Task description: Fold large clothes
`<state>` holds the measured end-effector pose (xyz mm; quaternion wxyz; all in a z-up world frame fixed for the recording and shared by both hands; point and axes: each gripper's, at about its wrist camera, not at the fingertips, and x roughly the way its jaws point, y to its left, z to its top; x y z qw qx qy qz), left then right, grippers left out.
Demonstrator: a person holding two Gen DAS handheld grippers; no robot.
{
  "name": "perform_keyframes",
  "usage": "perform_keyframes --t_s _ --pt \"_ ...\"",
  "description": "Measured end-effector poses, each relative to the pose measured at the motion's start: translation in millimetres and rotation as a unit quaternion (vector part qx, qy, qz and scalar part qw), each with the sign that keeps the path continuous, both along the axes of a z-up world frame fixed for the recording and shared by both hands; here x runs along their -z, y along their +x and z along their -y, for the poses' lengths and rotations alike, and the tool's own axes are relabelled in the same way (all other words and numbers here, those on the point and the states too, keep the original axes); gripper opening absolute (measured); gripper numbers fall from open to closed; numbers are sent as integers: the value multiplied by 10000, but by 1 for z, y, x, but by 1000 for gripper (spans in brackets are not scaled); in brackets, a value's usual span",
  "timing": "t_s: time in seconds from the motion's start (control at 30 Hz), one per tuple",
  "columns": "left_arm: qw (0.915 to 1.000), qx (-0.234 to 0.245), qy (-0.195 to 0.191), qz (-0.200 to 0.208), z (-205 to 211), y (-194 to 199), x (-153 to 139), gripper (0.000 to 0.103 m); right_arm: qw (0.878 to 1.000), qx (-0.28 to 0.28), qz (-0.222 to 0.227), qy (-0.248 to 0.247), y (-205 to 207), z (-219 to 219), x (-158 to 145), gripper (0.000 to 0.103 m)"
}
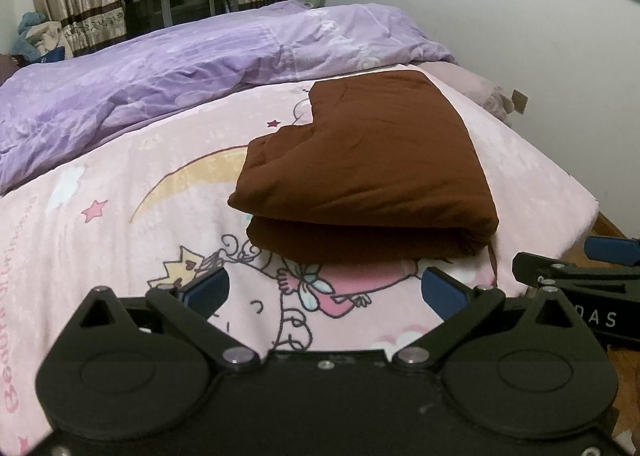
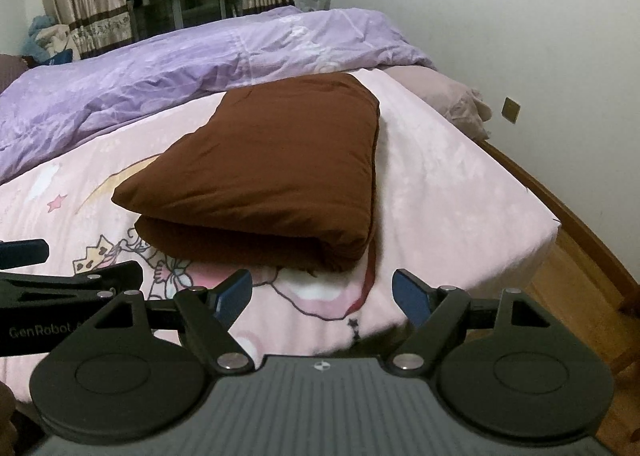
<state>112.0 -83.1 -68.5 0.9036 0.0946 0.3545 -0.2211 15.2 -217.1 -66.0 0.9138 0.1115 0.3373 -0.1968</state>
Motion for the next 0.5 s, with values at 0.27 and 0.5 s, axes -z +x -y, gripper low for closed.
perform_keyframes --t_s 0.27,0.5 --pt "10000 23 30 26 0 0 0 103 10000 -3 -21 54 0 2 2 93" --pt "10000 -3 13 27 0 3 2 103 10000 -18 -22 52 1 3 2 93"
